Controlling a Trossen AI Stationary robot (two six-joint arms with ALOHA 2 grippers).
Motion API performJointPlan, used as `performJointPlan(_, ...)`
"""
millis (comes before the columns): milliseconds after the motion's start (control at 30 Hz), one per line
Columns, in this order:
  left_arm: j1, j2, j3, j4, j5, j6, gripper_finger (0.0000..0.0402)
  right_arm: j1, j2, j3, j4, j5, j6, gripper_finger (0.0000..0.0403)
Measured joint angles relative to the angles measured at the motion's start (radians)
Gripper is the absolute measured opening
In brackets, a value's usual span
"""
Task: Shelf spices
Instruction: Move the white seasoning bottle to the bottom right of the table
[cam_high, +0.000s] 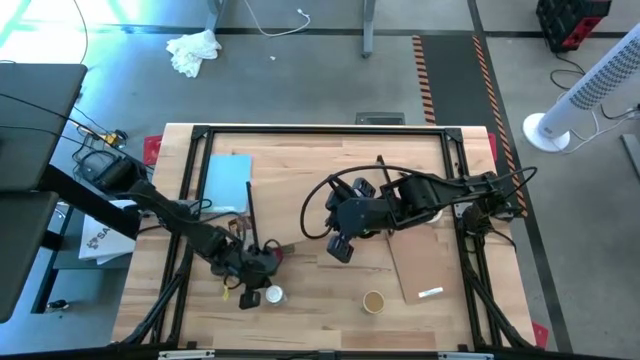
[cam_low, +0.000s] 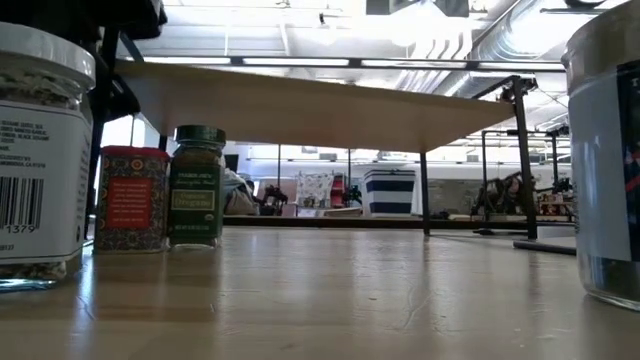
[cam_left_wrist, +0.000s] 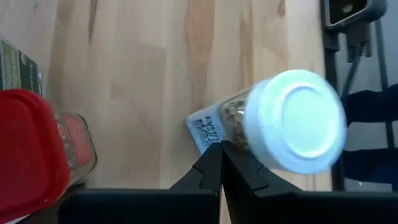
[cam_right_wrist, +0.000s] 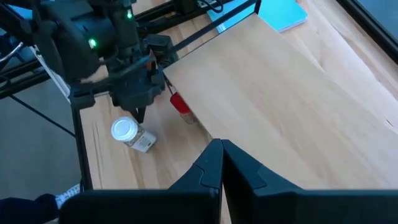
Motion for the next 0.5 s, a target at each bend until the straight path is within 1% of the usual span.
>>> performJointPlan(133, 0.000, 0.044, 0.001, 0.079, -0.002, -0.012, 0.0000, 0.000, 0.000, 0.000, 0.000, 0.000, 0.002, 0.0000)
performJointPlan(233, 0.000, 0.069, 0.001, 0.134, 0.040, -0.015, 0.0000, 0.000, 0.000, 0.000, 0.000, 0.000, 0.003, 0.0000)
performJointPlan(300, 0.000, 0.071, 0.002, 0.123, 0.070, -0.027, 0.0000, 0.000, 0.000, 0.000, 0.000, 0.000, 0.003, 0.0000)
performJointPlan(500, -0.011, 0.025, 0.002, 0.042, 0.066, -0.023, 0.0000, 0.000, 0.000, 0.000, 0.000, 0.000, 0.003, 0.0000)
